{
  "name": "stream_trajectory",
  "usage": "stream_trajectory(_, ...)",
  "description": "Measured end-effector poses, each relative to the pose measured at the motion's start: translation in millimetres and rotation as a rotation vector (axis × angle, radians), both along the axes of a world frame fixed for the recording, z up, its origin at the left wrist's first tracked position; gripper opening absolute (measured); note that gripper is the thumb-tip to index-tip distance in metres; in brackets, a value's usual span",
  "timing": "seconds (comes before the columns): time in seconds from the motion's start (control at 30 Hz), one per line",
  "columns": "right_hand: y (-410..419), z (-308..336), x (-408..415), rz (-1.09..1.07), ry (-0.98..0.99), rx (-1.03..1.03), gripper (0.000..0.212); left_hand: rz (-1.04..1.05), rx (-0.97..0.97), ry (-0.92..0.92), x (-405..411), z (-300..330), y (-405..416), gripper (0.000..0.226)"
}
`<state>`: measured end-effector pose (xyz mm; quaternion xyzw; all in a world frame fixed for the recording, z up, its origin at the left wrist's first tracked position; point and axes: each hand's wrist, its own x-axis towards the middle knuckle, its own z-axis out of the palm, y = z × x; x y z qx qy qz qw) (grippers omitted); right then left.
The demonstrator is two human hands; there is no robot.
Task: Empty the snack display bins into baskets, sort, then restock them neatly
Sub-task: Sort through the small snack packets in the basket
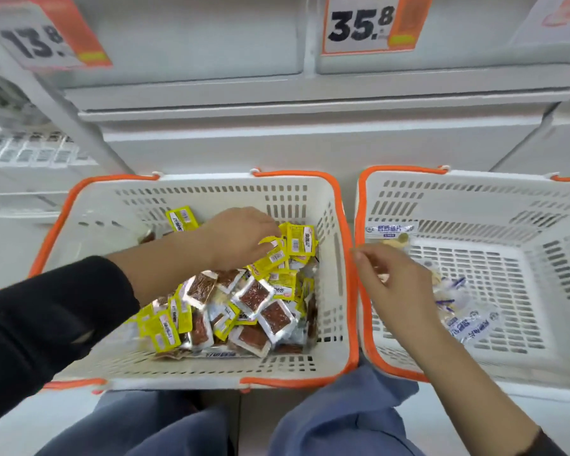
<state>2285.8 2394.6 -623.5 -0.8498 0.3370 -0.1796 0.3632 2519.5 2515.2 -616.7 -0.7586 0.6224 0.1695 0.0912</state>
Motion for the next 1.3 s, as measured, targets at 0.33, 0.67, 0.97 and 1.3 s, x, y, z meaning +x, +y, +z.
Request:
stream_trajectory(0.33, 34.5, -56.3, 115.3, 0.547, 0.644, -0.096, 0.040, 0.598, -0.051, 0.159, 55.1, -93.7, 122.4, 0.044)
stream_trajectory(0.67, 42.7, -114.4, 170.0, 0.668, 0.862, -0.356, 0.093, 0.188, 0.051, 0.076, 45.6, -119.1, 57.7, 0.088)
stream_trajectory(0.97, 64.0, -97.1, 146.6, 0.811, 0.970, -0.232, 0.058, 0.450, 0.133, 0.000, 53.7, -134.7, 116.1, 0.060)
stream_trajectory(1.3, 28.4, -103.1, 156.9, 0.453, 0.729, -0.158, 0.043, 0.800, -0.055, -0.158, 61.2, -135.0, 158.1, 0.041)
